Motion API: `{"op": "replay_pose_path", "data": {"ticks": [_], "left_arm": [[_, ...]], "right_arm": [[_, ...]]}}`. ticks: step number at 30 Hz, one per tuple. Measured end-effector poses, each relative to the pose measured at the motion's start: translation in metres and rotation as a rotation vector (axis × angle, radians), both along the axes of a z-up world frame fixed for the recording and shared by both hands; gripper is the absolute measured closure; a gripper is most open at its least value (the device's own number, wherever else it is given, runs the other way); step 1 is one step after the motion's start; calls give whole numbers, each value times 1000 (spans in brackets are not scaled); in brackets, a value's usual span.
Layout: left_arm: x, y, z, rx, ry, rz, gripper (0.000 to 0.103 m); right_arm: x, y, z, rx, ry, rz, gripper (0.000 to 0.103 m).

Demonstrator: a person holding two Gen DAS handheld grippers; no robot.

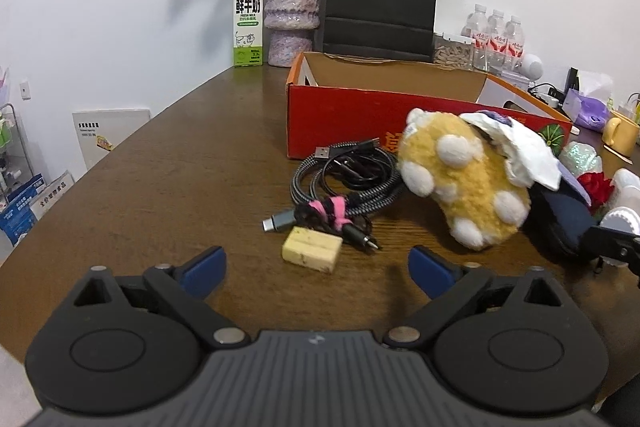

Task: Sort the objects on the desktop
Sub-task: 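Grasp the white cap with the right gripper while the left grasps the yellow block, then carry both items into the cardboard box and open both grippers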

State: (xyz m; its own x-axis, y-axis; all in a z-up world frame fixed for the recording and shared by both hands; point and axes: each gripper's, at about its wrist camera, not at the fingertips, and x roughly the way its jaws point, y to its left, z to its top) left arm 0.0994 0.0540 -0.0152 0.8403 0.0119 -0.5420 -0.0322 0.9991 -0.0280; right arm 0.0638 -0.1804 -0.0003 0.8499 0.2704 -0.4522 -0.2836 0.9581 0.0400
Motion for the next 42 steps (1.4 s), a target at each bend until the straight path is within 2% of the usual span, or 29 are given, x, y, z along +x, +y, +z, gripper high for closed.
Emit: {"op": "replay_pose_path", "data": {"ticks": [2, 6, 8, 10, 20, 25, 29, 36, 38, 42], "left_arm": [[6, 3, -1, -2, 9, -11, 24], [14, 6, -3, -10, 18, -31, 38], [16, 6, -2, -12, 18, -39, 58], [18, 5, 0, -5, 22, -30, 72], [4, 11, 6, -38, -4, -29, 72], [0, 12, 29, -41, -74, -49, 72], [11, 10, 58, -38, -138, -86, 72], [67, -2, 107, -13, -190, -151, 72], [92, -7, 114, 1, -177, -153, 72], [148, -17, 121, -5, -98, -167, 72]], "right_arm": [[1, 1, 0, 2, -1, -7, 88], [2, 2, 0, -2, -1, -14, 88], [2, 3, 0, -5, -2, -16, 88], [2, 4, 1, -8, -2, -14, 88], [-5, 4, 5, -2, -18, -3, 88], [-12, 3, 17, 2, -54, 8, 88], [-11, 5, 33, -10, -102, 24, 88], [24, 0, 73, 4, -155, 44, 88], [44, -3, 88, 7, -157, 42, 88], [96, -5, 116, 4, -127, 30, 88]]}}
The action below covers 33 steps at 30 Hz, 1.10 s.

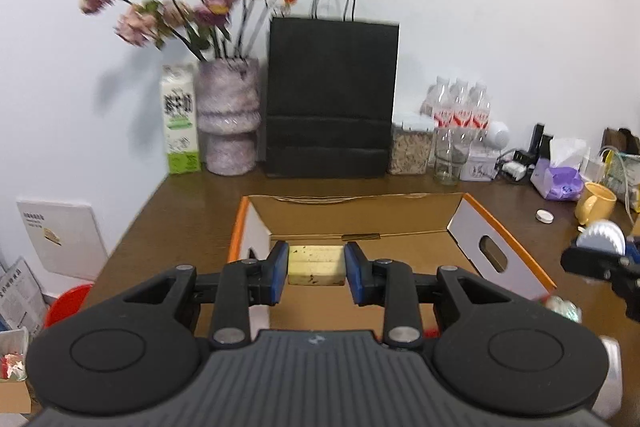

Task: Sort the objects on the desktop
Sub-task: 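Carry both items into the cardboard box and open both grippers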

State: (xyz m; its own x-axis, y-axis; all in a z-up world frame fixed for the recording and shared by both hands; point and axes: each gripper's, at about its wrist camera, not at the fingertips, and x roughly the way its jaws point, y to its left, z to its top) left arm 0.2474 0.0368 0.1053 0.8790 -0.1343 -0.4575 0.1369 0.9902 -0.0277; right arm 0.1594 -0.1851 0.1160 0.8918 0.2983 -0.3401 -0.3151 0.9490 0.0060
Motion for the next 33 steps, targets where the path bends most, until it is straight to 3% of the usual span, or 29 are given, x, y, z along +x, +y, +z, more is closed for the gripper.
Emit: {"op": "replay_pose_path", "data": {"ticks": [7, 14, 23, 28, 33], "left_arm": [[89, -29, -21, 91, 136, -16, 72], [160, -39, -59, 179, 282, 13, 72], [194, -24, -90, 162, 430, 8, 72], [190, -21, -91, 148, 458, 15, 72], [182, -23, -90, 136, 471, 1, 72]], "right_arm": [[114, 15, 10, -56, 151, -39, 88], [210, 25, -29, -96, 351, -68, 88], [260, 20, -76, -121, 502, -43, 88], [272, 11, -88, -48, 608, -21, 88], [272, 12, -89, -44, 653, 2, 88]]}}
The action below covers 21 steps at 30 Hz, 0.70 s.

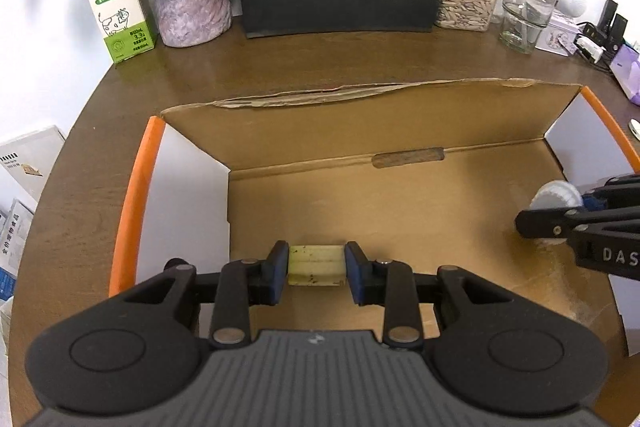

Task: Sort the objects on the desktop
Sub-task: 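Carry both items into the cardboard box and open both grippers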

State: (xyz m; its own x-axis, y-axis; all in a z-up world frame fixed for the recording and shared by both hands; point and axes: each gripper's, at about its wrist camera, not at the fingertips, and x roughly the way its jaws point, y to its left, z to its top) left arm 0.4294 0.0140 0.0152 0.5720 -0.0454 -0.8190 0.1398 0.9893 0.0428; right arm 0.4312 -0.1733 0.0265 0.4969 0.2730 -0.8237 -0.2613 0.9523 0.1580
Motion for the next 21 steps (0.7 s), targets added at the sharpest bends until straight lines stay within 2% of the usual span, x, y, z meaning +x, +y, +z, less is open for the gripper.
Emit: {"op": "replay_pose_path", "data": {"ticks": [2, 6, 9, 10, 11, 12, 13, 15, 16, 18, 21], "left_arm": [[-4, -1, 0, -16, -1, -16, 72], [-9, -4, 0, -1, -11, -23, 72], [-12, -5, 3, 9, -44, -14, 66], [-13, -5, 6, 11, -57, -13, 55], [-16, -5, 8, 17, -75, -10, 43], [-18, -6, 12, 25, -96, -13, 36], [-21, -7, 16, 29, -118, -18, 25], [-27, -8, 24, 38, -157, -19, 13], [-30, -8, 29, 43, -176, -14, 3], [-39, -7, 38, 45, -219, -4, 0], [-54, -2, 56, 32, -283, 9, 0]], "right_arm": [[-1, -1, -1, 6, 26, 10, 88], [-6, 0, 2, 1, 22, 25, 88], [-9, 3, 2, -24, 4, 26, 82], [-11, 4, 3, -34, -6, 31, 66], [-13, 5, 5, -48, -17, 36, 56], [-15, 6, 7, -60, -30, 39, 38], [-17, 6, 10, -69, -46, 45, 33], [-25, 8, 17, -71, -73, 58, 29], [-28, 7, 22, -63, -82, 57, 22], [-35, 6, 32, -56, -113, 56, 14], [-49, 5, 47, -61, -169, 53, 10]]}}
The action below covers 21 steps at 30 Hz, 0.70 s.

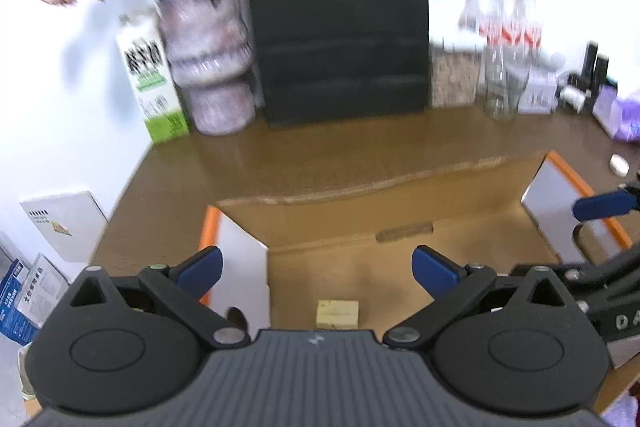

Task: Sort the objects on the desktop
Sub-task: 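Carry both items into the cardboard box and open both grippers, then grasp the clear plastic container with the right gripper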

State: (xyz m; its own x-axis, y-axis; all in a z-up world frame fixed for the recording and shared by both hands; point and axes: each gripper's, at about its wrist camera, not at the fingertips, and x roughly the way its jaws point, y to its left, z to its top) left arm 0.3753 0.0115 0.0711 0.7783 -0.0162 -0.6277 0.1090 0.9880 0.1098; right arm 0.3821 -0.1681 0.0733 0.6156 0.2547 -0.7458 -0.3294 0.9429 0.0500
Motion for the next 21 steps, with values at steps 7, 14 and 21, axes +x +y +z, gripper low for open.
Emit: {"op": "replay_pose_path", "data": {"ticks": [7, 14, 21], "left_arm": [[-58, 18, 37, -79, -173, -2, 0], [-130, 37, 44, -147, -294, -14, 0], [-199, 48, 19, -167, -348, 0, 0]], "right_arm": [[-61, -14, 39, 55, -141, 20, 1], [-146, -36, 62, 109, -279, 39, 0], [-235, -69, 48, 118, -434, -41, 0]]}}
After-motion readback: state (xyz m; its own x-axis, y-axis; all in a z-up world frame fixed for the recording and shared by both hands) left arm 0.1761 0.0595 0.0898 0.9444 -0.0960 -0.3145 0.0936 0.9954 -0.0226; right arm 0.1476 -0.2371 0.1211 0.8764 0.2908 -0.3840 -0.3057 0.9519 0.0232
